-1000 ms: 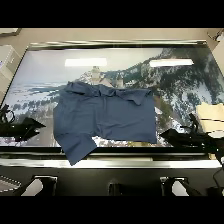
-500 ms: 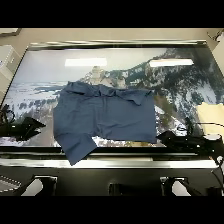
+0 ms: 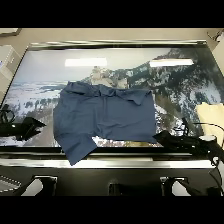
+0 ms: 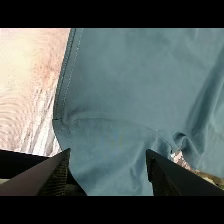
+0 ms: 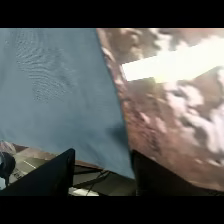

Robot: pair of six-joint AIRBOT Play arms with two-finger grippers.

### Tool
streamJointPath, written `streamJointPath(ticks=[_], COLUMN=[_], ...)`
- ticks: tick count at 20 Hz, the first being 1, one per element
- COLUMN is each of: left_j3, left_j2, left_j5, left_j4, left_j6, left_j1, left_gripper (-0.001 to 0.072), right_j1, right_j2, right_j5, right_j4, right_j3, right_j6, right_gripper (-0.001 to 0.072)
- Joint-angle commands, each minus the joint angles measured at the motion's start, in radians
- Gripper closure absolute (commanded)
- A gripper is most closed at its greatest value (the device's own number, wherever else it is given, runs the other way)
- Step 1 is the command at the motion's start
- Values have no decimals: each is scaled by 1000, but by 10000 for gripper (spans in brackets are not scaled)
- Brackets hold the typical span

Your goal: Fold the clothes and pants, and hang the long-sleeved shirts on hangers.

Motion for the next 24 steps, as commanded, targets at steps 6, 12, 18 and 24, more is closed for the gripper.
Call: streamJointPath(ticks=[6, 12, 18, 24], left_j3=[-1, -42, -54, -54], left_j2=[-1, -79, -222, -339], left_j5=[8, 55, 138, 139], left_j4=[1, 0, -16, -106], left_j6=[5, 141, 286, 359], left_j1=[2, 2, 1, -9], left_gripper=[172, 172, 172, 172], right_j1=[171, 171, 171, 171], right_j2=[-21, -19, -19, -19], right_j5=[-138, -66, 13, 32], right_j4=[-13, -10, -10, -10], right_j3=[0, 0, 9, 75], right_j6=[87, 73, 41, 50], right_gripper=[691, 688, 688, 688])
